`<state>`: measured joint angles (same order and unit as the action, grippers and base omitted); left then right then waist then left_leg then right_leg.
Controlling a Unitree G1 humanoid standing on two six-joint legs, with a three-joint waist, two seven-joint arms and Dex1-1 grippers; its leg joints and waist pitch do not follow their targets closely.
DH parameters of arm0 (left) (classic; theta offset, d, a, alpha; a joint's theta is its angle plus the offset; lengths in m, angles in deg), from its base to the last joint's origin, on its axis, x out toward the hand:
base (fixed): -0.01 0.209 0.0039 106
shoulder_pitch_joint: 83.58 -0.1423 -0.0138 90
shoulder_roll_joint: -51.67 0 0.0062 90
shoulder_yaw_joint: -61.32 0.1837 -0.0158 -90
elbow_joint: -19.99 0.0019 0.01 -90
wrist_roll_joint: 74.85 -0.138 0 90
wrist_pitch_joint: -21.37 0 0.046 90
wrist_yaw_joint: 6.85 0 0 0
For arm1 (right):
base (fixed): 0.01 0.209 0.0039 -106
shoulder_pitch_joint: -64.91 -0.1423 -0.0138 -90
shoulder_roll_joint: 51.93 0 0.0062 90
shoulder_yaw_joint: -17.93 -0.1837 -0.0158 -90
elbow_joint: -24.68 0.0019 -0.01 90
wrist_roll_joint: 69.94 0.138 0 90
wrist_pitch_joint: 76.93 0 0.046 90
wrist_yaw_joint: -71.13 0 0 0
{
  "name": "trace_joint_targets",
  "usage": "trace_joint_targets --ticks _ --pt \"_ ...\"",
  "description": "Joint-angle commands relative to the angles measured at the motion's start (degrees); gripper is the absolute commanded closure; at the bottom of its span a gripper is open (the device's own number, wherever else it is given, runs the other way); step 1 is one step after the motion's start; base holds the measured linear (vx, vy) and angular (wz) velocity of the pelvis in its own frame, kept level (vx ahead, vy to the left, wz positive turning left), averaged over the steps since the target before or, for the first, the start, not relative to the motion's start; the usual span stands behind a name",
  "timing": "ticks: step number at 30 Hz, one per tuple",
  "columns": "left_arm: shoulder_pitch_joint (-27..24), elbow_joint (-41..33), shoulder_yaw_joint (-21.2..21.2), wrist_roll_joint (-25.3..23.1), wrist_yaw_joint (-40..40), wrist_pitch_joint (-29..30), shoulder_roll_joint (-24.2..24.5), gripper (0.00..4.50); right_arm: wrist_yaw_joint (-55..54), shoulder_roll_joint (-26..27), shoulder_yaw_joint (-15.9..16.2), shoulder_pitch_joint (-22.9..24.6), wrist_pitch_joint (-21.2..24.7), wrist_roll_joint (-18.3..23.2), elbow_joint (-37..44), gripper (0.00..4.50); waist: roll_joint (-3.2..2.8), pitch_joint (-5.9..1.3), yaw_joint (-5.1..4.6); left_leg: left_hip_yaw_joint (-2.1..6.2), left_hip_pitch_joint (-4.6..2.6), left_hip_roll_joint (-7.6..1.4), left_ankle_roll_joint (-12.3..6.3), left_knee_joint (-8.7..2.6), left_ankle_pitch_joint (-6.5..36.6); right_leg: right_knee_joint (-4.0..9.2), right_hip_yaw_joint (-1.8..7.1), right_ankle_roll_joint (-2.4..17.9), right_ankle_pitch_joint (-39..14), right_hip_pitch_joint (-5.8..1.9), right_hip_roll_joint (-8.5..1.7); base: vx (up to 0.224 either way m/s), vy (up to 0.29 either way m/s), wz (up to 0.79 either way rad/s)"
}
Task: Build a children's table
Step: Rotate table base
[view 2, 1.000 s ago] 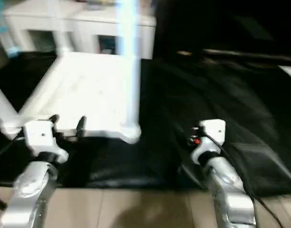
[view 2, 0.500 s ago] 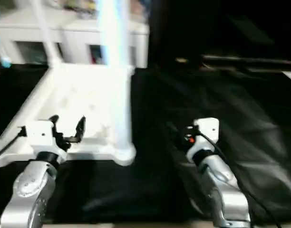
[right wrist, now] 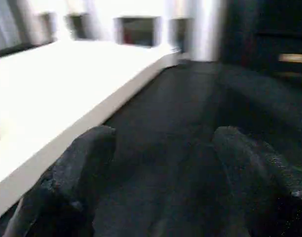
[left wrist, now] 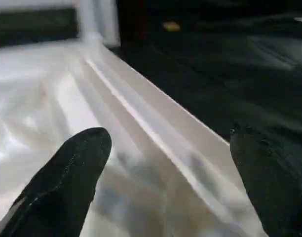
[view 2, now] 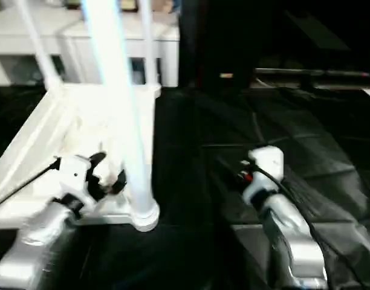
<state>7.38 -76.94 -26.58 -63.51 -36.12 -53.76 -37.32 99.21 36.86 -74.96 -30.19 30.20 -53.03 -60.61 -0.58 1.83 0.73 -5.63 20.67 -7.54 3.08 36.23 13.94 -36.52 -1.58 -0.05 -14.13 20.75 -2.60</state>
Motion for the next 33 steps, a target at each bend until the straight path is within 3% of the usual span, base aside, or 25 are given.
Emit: trace_joint_targets --ticks 1,2,3,4,5,6,7,8,10,11,14,16,17,19,20,22,25,26,33 --pt "3.01 0.99 0.58 2.74 -8.35 1.80 3.87 0.06 5.88 -4.20 -0.49 -1.03 0.43 1.27 -1.28 0.84 -0.68 -1.92 -0.07 0.63 -0.85 -4.47 -1.71 -5.24 8.56 3.78 2.24 14.07 4.89 -2.50 -4.29 -0.068 0.027 0.08" --pt "3.90 1.59 0.93 3.28 -10.88 2.23 5.45 0.06 7.85 -5.75 -0.39 -1.38 0.37 1.33 -1.65 0.84 -0.50 -1.51 0.31 -0.05 -1.18 -4.51 -1.98 -5.51 13.36 4.48 2.42 14.27 -3.16 -2.05 -4.38 -0.068 0.027 0.08" --pt "5.05 2.43 1.71 3.70 -14.09 2.53 7.44 0.06 10.12 -7.56 -0.22 -1.74 0.39 1.40 -2.04 0.84 -0.45 -1.41 0.39 -0.33 -1.22 -4.48 -1.96 -5.53 14.58 4.67 2.48 14.18 -6.29 -2.02 -4.55 -0.078 0.018 0.07" --pt "7.28 3.97 3.43 3.81 -19.63 3.01 10.82 0.06 13.63 -10.22 0.06 -2.46 0.80 1.73 -2.53 0.84 -0.71 -1.02 0.78 -0.79 -1.39 -4.50 -1.64 -5.66 16.75 5.29 2.69 13.42 -12.81 -1.55 -4.92 -0.076 0.014 0.03" --pt "8.29 4.75 4.39 3.23 -21.85 2.57 12.17 0.06 15.01 -11.18 0.16 -2.81 1.45 2.13 -2.59 0.84 -0.49 -0.84 0.72 -0.88 -1.33 -4.56 -1.10 -5.84 18.31 5.55 2.79 12.33 -17.84 -1.42 -5.18 -0.076 0.014 0.03" --pt "8.64 5.02 4.72 3.02 -22.62 2.42 12.64 0.06 15.49 -11.51 0.20 -2.93 1.67 2.28 -2.61 0.84 -0.50 -0.82 0.75 -0.90 -1.12 -4.58 -1.01 -5.95 17.99 5.69 2.82 11.66 -18.92 -1.58 -5.32 -0.061 0.013 -0.03" --pt "9.96 6.07 5.91 2.26 -25.19 2.12 14.08 0.06 17.26 -12.74 0.58 -3.37 2.36 2.55 -2.62 0.84 -0.71 -0.89 0.94 -1.00 -1.21 -4.75 -0.96 -6.02 17.14 5.81 2.97 11.01 -19.42 -1.27 -5.43 0.000 0.000 0.00" --pt "12.41 8.39 7.89 0.89 -29.65 1.12 16.02 0.06 21.00 -15.19 1.92 -3.85 3.21 2.76 -2.33 0.84 -0.95 -1.09 0.96 -1.06 -1.21 -4.78 -0.95 -5.99 16.25 5.70 3.04 11.04 -18.21 -1.22 -5.39 0.000 0.000 0.00" --pt "14.01 10.07 9.09 0.09 -32.16 0.24 16.95 0.24 23.49 -16.80 3.07 -3.95 3.45 2.69 -1.97 0.84 -0.80 -1.34 0.96 -1.14 -1.01 -4.78 -1.28 -5.90 14.47 5.40 3.06 11.44 -15.41 -1.43 -5.31 0.000 0.000 0.00" --pt "16.87 13.32 11.49 -1.77 -36.09 -1.40 18.36 0.43 26.47 -18.59 4.55 -4.09 3.93 2.89 -1.14 0.84 -1.25 -1.50 1.06 -1.29 -0.81 -4.85 -1.81 -5.72 12.35 5.09 3.08 12.50 -11.74 -1.52 -5.44 0.000 0.000 0.00" --pt "19.24 15.86 13.59 -2.83 -39.30 -2.17 19.56 0.45 28.25 -19.54 5.29 -4.38 4.44 3.57 -0.72 0.84 -0.94 -1.73 1.11 -1.40 -0.50 -4.87 -2.77 -5.53 9.80 4.93 3.07 13.73 -8.49 -1.74 -5.58 0.000 0.000 0.00" --pt "21.22 18.04 15.31 -4.00 -41.40 -2.65 20.24 0.57 29.15 -19.96 5.81 -4.56 4.87 3.90 -0.23 0.84 -1.17 -1.88 1.10 -1.51 -0.48 -4.77 -3.44 -5.42 8.19 4.85 3.00 14.48 -6.04 -1.73 -5.40 0.000 0.000 0.00" --pt "23.93 21.96 17.60 -6.37 -43.56 -4.13 20.79 0.84 30.24 -20.31 6.54 -4.48 5.52 3.84 0.69 0.84 -1.44 -2.12 1.13 -1.58 -0.53 -4.77 -3.83 -5.22 6.64 4.60 2.97 15.05 -2.93 -1.76 -5.31 0.000 0.000 0.00" --pt "25.31 24.55 18.70 -7.90 -44.30 -5.61 20.78 0.87 30.53 -20.46 6.88 -4.21 5.76 3.81 1.30 0.84 -1.38 -2.38 1.16 -1.62 -0.31 -4.79 -4.70 -5.00 3.88 4.10 2.86 15.83 2.04 -2.05 -5.39 0.000 0.000 0.00" --pt "26.37 26.80 19.43 -8.79 -45.25 -6.69 20.72 1.02 30.73 -20.58 7.15 -4.03 6.21 4.15 1.94 0.84 -1.80 -2.49 1.28 -1.58 -0.32 -4.87 -5.18 -4.94 2.87 3.90 2.77 16.43 4.07 -2.11 -5.52 0.000 0.000 0.00" --pt "27.46 28.57 19.96 -8.97 -46.35 -6.99 20.34 1.20 31.26 -20.85 7.49 -3.85 6.77 4.63 2.63 0.84 -1.66 -2.69 1.33 -1.72 -0.45 -4.92 -5.75 -4.89 2.37 3.75 2.66 17.50 6.59 -2.20 -5.52 0.000 0.000 0.00" --pt "28.56 29.87 20.32 -9.05 -47.04 -7.19 19.63 1.48 31.79 -21.18 7.67 -3.61 7.15 4.72 3.24 0.84 -1.76 -2.67 1.44 -1.75 -0.51 -5.23 -6.14 -4.95 2.38 3.69 2.61 18.33 7.77 -2.16 -5.67 0.000 0.000 0.00" --pt "28.76 30.20 20.43 -9.05 -47.18 -7.32 19.57 1.61 31.83 -21.21 7.67 -3.57 7.23 4.74 3.34 0.84 -2.14 -2.56 1.47 -1.81 -0.59 -5.25 -5.86 -5.04 3.27 3.85 2.56 18.55 6.93 -2.03 -5.61 0.000 0.000 0.00" --pt "29.68 33.18 20.00 -8.75 -48.90 -8.80 18.74 2.27 32.05 -21.54 7.40 -3.17 8.05 5.01 4.35 0.84 -1.81 -2.20 1.72 -2.01 -0.54 -5.37 -4.51 -5.28 5.86 4.23 2.80 18.53 2.01 -2.18 -5.87 0.000 0.000 0.00"
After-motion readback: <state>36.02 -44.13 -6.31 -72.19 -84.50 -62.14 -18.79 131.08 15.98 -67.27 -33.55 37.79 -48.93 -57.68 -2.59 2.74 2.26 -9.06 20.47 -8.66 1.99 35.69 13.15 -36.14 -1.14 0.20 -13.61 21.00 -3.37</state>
